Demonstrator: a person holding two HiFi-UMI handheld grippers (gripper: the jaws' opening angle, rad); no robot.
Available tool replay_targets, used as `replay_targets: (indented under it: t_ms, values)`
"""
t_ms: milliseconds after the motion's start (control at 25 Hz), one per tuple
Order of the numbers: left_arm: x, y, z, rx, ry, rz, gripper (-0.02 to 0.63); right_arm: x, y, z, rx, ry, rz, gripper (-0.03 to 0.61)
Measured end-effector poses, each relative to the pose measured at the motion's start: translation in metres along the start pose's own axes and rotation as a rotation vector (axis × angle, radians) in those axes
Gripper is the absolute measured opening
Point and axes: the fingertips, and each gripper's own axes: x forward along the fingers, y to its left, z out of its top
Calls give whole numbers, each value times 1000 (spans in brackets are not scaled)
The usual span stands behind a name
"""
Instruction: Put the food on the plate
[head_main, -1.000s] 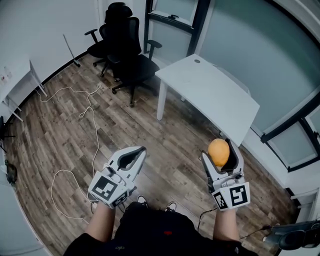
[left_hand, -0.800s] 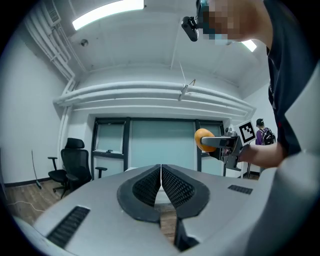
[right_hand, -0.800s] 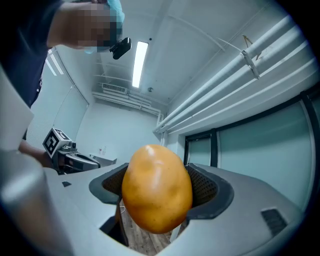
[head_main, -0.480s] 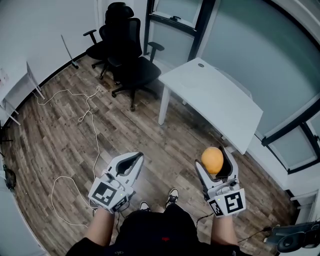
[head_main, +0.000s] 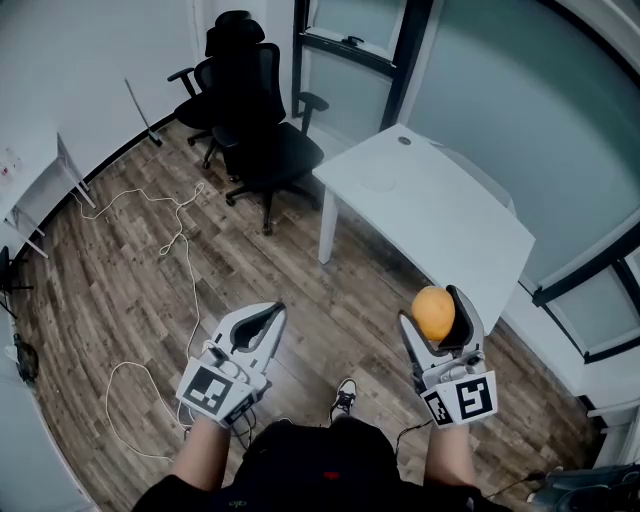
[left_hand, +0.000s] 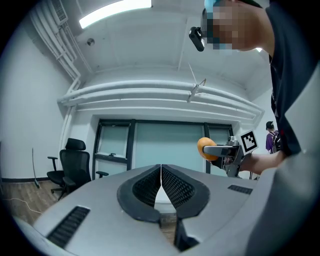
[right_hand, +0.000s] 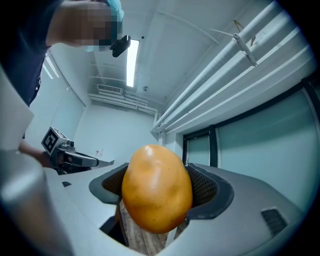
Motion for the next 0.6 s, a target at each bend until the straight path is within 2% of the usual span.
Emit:
replay_targets:
  t_ms: [160, 280, 440, 600]
  values:
    - [55, -9, 11, 24, -25, -3, 25, 15, -54, -6, 5, -8, 16, 377]
    - [92, -12, 8, 12, 15, 26, 25, 28, -92, -11, 10, -12, 32, 377]
    - [138, -22, 4, 24, 16, 45, 25, 33, -143, -23, 14, -15, 43, 377]
    - [182, -37, 2, 23, 34, 29, 25, 36, -184, -31, 25, -14, 41, 377]
